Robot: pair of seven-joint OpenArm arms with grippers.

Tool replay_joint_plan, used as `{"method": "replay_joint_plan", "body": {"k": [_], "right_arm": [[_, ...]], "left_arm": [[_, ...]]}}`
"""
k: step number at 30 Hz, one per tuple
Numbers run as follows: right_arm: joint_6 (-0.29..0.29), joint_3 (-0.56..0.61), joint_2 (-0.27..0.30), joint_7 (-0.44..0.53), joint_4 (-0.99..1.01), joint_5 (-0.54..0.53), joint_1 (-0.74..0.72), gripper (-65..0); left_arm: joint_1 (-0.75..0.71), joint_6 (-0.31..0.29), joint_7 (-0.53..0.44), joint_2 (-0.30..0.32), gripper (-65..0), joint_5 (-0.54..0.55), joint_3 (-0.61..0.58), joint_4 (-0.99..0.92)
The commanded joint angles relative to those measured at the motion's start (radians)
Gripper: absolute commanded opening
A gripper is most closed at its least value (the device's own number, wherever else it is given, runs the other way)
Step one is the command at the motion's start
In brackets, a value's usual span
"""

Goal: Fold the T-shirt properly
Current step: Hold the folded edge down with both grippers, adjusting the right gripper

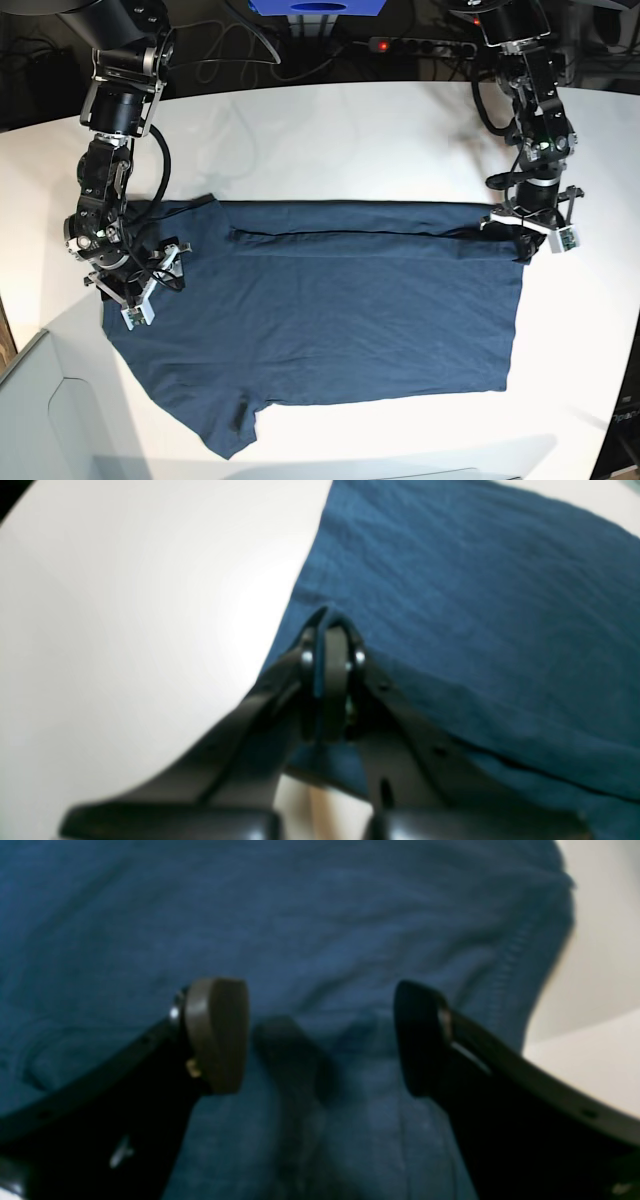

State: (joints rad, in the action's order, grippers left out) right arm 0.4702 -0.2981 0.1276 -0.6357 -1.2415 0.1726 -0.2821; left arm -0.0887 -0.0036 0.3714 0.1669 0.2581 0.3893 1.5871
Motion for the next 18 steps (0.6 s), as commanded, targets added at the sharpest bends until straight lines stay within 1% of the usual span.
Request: {"method": "replay_joint_plan", "body": {"k": [1, 5, 7, 9, 11, 14, 17, 18], "right_arm": [[0.017, -0.005, 0.013, 0.023, -0.016, -0.008, -0.026, -21.6], [0.014, -0.011, 0.014, 0.061, -0.013, -0.006, -0.027, -21.6], [0.014, -0.011, 0.036, 0.067, 0.022, -0.006, -0.030, -21.6], [0.014, -0.014, 0.042, 0.070, 0.081, -0.006, -0.061, -21.6], [0.014, -0.046, 0.042, 0.070, 0.128, -0.008, -0.072, -21.6], [0.014, -0.088, 0.040, 0.070, 0.131, -0.008, -0.072, -21.6], [0.014, -0.091, 0.039, 0.070, 0.131, -0.009, -0.072, -22.0], [0.015, -0.091, 0.039, 0.070, 0.131, -0.012, -0.072, -23.1]], "left_arm": [[0.007, 0.003, -0.027, 0.012, -65.0, 0.002, 0.004, 0.017], [-0.003, 0.003, -0.027, 0.012, -65.0, 0.002, 0.004, 0.019], [-0.003, 0.003, -0.027, 0.012, -65.0, 0.002, 0.004, 0.017], [-0.003, 0.003, -0.028, 0.010, -65.0, 0.002, 0.004, 0.017], [-0.003, 0.003, -0.028, 0.009, -65.0, 0.002, 0.004, 0.017], [-0.003, 0.003, -0.028, 0.009, -65.0, 0.002, 0.004, 0.017], [-0.003, 0.003, -0.028, 0.009, -65.0, 0.002, 0.004, 0.017], [-0.003, 0.003, -0.028, 0.009, -65.0, 0.002, 0.004, 0.017]]}}
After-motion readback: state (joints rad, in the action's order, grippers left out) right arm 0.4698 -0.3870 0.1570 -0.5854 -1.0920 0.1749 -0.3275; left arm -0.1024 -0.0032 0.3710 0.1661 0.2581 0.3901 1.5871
